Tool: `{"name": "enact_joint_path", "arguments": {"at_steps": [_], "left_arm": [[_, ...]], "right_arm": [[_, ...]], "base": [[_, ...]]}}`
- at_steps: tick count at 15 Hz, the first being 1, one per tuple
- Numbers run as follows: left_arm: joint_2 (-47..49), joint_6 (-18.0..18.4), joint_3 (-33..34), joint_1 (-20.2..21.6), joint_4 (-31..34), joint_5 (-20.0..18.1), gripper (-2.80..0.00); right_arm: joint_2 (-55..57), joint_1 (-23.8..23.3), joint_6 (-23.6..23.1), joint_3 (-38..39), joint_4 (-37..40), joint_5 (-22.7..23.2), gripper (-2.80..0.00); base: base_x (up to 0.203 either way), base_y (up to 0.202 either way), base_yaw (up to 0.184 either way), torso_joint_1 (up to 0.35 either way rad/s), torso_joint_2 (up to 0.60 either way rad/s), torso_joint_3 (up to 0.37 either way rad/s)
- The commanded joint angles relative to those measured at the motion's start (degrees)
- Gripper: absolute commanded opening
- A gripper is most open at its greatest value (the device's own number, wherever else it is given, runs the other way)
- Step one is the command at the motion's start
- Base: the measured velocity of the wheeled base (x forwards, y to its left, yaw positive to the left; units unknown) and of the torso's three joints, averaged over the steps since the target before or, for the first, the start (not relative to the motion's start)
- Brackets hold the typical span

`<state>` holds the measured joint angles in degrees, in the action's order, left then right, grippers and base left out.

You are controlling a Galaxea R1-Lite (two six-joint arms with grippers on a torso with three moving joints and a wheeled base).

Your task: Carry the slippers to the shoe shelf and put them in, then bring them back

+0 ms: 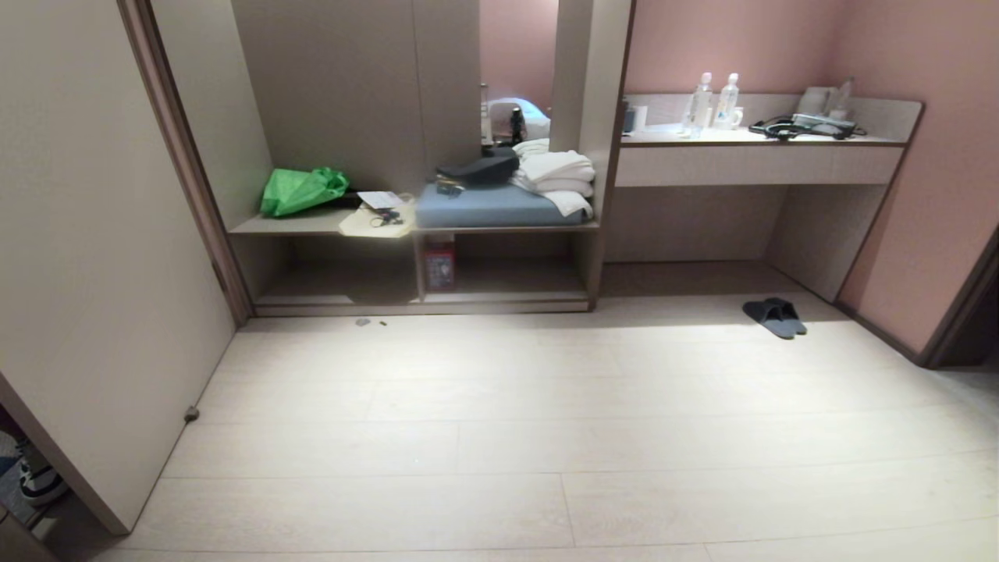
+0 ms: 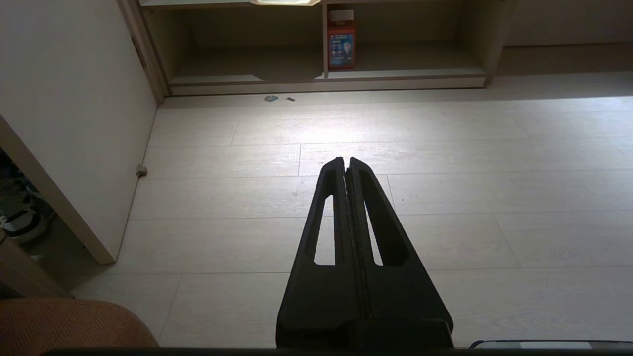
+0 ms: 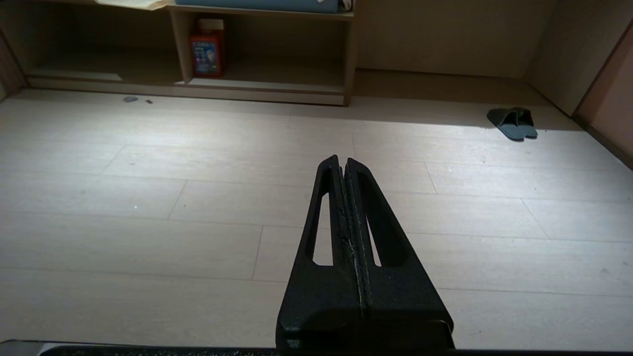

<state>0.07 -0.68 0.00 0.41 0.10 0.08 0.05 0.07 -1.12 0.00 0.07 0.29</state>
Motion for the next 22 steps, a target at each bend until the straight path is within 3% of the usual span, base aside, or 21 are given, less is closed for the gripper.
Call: {"name": "enact_joint_path", "arguments": {"at_steps": [1,7,15,22], "left_arm": [[0.01,-0.02,0.0,0.02,-0.01,0.01,-2.8],[0.01,0.06,0.0,-0.02,-0.01,0.01,-2.8],[0.01,0.06,0.0,-0.06,-0.01,0.01,-2.8],[0.01,0.06,0.0,-0.06,-0.01,0.01,-2.8]], "right_arm": [[0.04,0.01,-0.02,0.0,0.01,0.06,-2.8],[0.04,0.01,0.07,0.0,0.01,0.06,-2.8],[0.04,0.01,-0.02,0.02,0.01,0.06,-2.8],[0.04,0.01,-0.11,0.0,0.01,0.06,-2.8]], "base": [[0.0,0.0,0.0,0.0,0.0,0.0],[0.0,0.0,0.0,0.0,0.0,0.0],[-0.002,0.01,-0.147,0.003,0.0,0.003],[0.0,0.0,0.0,0.0,0.0,0.0]]}}
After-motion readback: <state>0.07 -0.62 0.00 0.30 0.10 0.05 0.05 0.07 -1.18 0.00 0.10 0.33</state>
